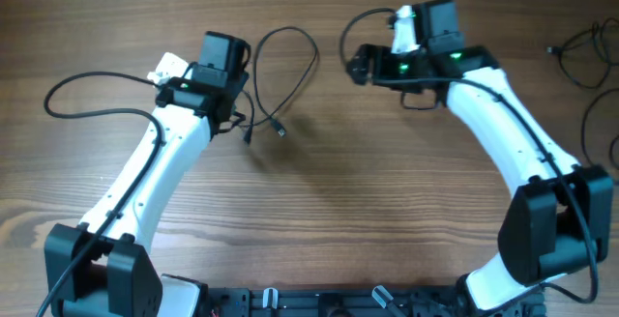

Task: Untangle cables
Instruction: 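Move the right gripper to the cable loop at center and grasp it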

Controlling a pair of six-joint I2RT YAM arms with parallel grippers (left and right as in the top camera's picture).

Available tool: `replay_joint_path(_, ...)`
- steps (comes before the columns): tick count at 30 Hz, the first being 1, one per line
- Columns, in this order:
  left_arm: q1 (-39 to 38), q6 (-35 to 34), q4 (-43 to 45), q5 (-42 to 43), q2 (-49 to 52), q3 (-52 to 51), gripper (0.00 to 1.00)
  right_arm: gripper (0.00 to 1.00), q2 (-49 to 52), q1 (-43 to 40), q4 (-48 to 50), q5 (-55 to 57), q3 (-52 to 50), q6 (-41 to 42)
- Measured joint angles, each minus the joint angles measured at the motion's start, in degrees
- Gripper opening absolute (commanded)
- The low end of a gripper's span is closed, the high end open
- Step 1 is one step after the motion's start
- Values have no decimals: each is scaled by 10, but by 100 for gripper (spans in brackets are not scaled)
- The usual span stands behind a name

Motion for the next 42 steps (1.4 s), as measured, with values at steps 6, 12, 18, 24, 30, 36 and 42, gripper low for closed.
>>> replay_joint_path(6,42,59,-9,30,-26,0,100,100,3,84,63,30,-2,-42)
replay_joint_path(12,143,70,-15,79,-72,0,100,100,35,161,110,57,-2,-87)
replay_joint_path(18,249,71,-23,167,-98,0,100,100,82,206,147,75,-2,-90)
replay_joint_path(24,273,73,-56,202,-98,0,100,100,149,240,144,95,34,-84)
replay_joint_path(30,273,73,-75,214,-98,0,100,100,203,283,163,142,85,-71)
replay_joint_path(36,273,73,-111,217,-98,0,100,99,243,313,201,219,89,-65)
replay_joint_path(42,273,73,-119,218,-98,0,100,83,262,313,221,258,89,-59)
